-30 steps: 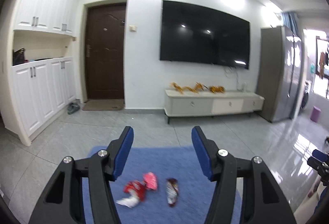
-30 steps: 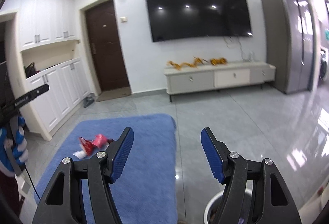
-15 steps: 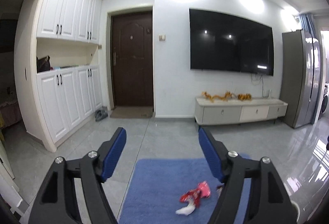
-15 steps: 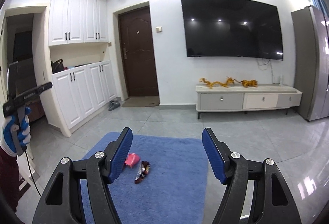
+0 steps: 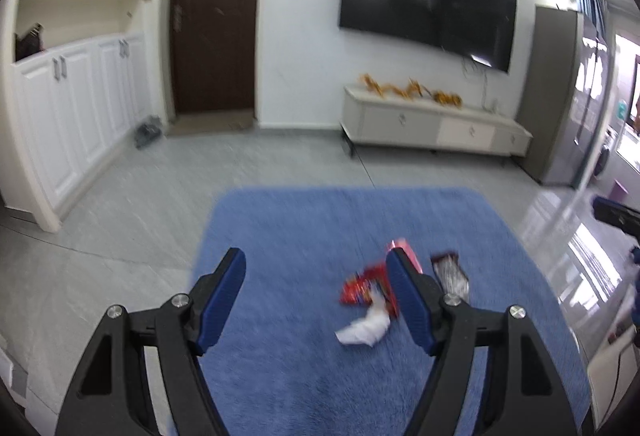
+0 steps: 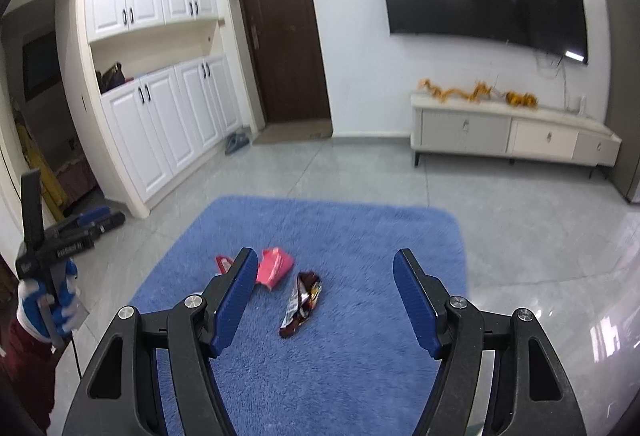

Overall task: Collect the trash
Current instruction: 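Grasp the dark chip bag with the right tool while the left tool grasps a white tissue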

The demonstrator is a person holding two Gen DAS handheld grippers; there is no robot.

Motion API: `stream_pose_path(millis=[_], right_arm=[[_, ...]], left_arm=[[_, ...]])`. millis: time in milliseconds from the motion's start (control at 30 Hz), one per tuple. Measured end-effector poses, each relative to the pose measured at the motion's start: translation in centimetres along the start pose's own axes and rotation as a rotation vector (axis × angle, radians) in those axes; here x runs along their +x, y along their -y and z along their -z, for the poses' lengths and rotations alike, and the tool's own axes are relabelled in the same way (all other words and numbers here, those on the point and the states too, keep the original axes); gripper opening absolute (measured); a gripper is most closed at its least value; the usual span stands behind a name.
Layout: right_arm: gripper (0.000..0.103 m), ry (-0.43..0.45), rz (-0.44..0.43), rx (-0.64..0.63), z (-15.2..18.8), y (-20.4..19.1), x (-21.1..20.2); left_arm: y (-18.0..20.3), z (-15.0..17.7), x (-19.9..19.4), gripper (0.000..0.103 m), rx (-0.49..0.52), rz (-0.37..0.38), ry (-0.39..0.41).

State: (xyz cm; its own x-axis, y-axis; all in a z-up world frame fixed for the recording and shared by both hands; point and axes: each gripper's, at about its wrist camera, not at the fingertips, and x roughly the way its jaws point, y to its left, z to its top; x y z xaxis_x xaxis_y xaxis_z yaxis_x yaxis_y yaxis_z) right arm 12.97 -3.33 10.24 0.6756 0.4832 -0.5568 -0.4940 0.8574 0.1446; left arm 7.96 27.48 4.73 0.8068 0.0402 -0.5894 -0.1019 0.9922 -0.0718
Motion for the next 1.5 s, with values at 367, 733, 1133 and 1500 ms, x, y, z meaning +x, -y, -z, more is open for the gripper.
stream_pose_path(millis=[367,733,1133,1500], right_arm=[[0.069,-0.223,-0.033,0.034,3.4,0.1,12.9],[0.069,-0.344,-0.052,0.040,6.2,-1.2,20.9],[0.037,-0.334,-0.030,0.085,8.0,0.4,21.6],[0.029,-0.304,0.061,0.160,10.4,4.2,16.3]], left_arm=[[1.2,4.5,9.2,0.070,0.003,0.123,-0.173],[1.7,6.3,12.9,0.063,-0.036,0.185,-0.230],[4.0,7.3,13.4,0.036,0.042,0.211,-0.233],[4.0,8.9,10.1,0.018,-0.002,0.220,-0.222]])
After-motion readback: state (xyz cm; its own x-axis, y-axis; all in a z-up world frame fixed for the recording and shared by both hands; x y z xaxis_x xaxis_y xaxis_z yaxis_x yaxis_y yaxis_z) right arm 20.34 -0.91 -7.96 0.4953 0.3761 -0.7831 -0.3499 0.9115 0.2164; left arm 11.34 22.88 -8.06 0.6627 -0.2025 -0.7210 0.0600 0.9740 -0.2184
